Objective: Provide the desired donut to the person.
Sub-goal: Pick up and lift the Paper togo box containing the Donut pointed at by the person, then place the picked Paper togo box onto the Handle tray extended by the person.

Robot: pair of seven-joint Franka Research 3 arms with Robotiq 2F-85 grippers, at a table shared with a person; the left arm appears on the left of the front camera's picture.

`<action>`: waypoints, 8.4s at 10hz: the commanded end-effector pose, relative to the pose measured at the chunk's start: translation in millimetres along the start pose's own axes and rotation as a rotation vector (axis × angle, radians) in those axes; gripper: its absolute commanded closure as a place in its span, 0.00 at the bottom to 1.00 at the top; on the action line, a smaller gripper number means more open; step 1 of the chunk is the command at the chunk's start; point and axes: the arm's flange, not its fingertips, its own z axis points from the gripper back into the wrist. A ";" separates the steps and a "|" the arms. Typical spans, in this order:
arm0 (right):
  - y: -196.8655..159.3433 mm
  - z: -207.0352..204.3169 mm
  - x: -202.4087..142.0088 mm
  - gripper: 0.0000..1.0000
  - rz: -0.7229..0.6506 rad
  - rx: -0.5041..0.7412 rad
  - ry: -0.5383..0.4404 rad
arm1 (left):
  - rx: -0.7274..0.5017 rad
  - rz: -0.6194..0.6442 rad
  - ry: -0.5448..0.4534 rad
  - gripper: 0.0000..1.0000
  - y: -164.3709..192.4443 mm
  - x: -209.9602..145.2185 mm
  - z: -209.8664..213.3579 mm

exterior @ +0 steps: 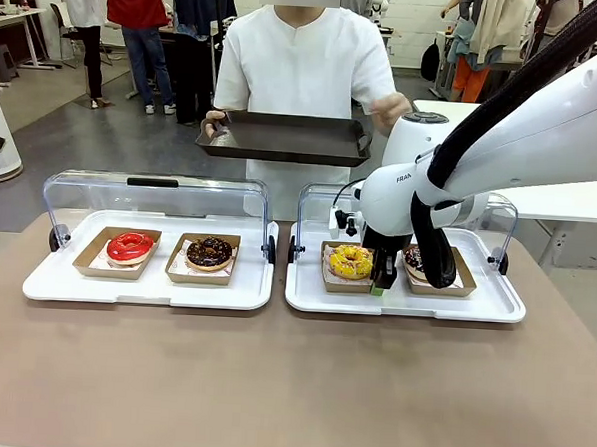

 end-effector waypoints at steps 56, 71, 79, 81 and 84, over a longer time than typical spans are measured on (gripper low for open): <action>21.4 322.2 78.4 0.99 0.146 -0.167 -0.010 | -0.002 -0.003 -0.011 0.00 0.1 -0.2 0.8; -63.3 248.2 79.8 0.99 0.146 -0.114 0.001 | -0.002 -0.003 -0.011 0.00 0.1 -0.2 0.8; -80.1 231.3 70.3 0.99 0.127 -0.094 -0.033 | -0.002 -0.003 -0.011 0.00 0.1 -0.2 0.8; -88.1 223.7 67.3 0.99 0.120 -0.091 -0.035 | -0.002 -0.003 -0.011 0.00 0.1 -0.2 0.8; -98.8 215.5 62.0 0.99 0.117 -0.085 -0.051 | -0.002 -0.003 -0.011 0.00 0.1 -0.2 0.8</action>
